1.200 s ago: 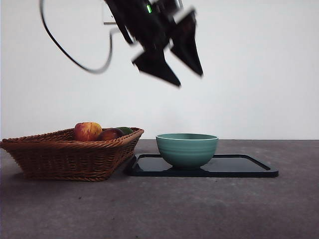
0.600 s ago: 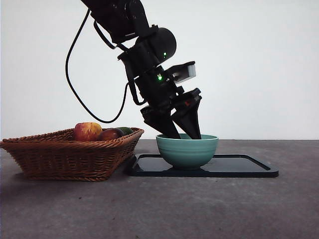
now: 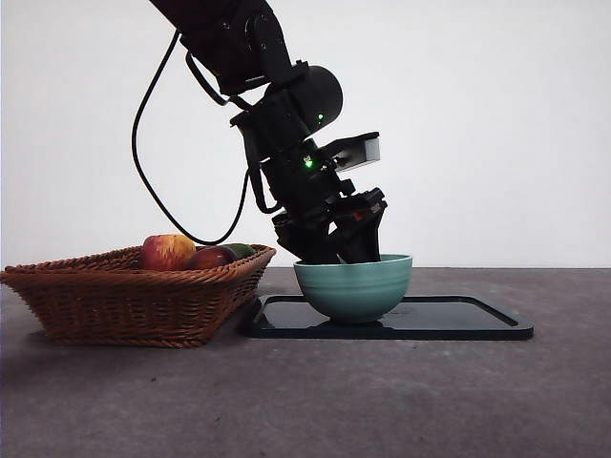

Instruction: Pick up the wifruite, put it on the bowl, pick up the plate, put it on desk

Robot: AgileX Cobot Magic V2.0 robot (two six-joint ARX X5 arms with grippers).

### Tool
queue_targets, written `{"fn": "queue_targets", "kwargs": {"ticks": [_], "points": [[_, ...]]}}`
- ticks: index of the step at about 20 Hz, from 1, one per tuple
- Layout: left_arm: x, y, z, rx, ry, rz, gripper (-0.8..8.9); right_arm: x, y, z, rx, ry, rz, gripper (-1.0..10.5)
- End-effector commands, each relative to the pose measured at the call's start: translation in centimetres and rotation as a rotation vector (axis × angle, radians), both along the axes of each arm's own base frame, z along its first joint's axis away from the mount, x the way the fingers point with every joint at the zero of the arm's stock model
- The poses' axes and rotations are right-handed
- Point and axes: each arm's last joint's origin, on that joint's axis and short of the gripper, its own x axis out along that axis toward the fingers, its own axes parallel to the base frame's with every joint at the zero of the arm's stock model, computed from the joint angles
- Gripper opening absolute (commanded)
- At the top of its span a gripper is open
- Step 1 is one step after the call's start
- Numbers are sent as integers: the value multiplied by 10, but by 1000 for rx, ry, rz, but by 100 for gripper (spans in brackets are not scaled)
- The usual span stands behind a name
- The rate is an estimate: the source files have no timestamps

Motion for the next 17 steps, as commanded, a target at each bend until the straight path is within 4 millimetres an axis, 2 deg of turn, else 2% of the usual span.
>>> {"fn": "queue_targets", "kwargs": {"ticks": [1, 4, 8, 10, 14, 17], "points": [[1, -9, -5, 4, -8, -22, 265, 0, 1, 2, 13, -3, 2, 230], [-1, -12, -5, 6, -6, -31, 185, 0, 1, 2, 12, -2, 2, 230], [-3, -14, -4, 3, -5, -32, 177, 0, 1, 2, 12, -3, 2, 230], [-3, -13, 2, -8, -4, -18, 177, 0, 1, 2, 12, -3, 2, 230], [-1, -10, 33, -61, -20, 25, 177, 0, 0, 2, 5, -7, -5, 230], [-4, -2, 68, -149, -35, 61, 177, 0, 0, 2, 5, -7, -5, 231]]}}
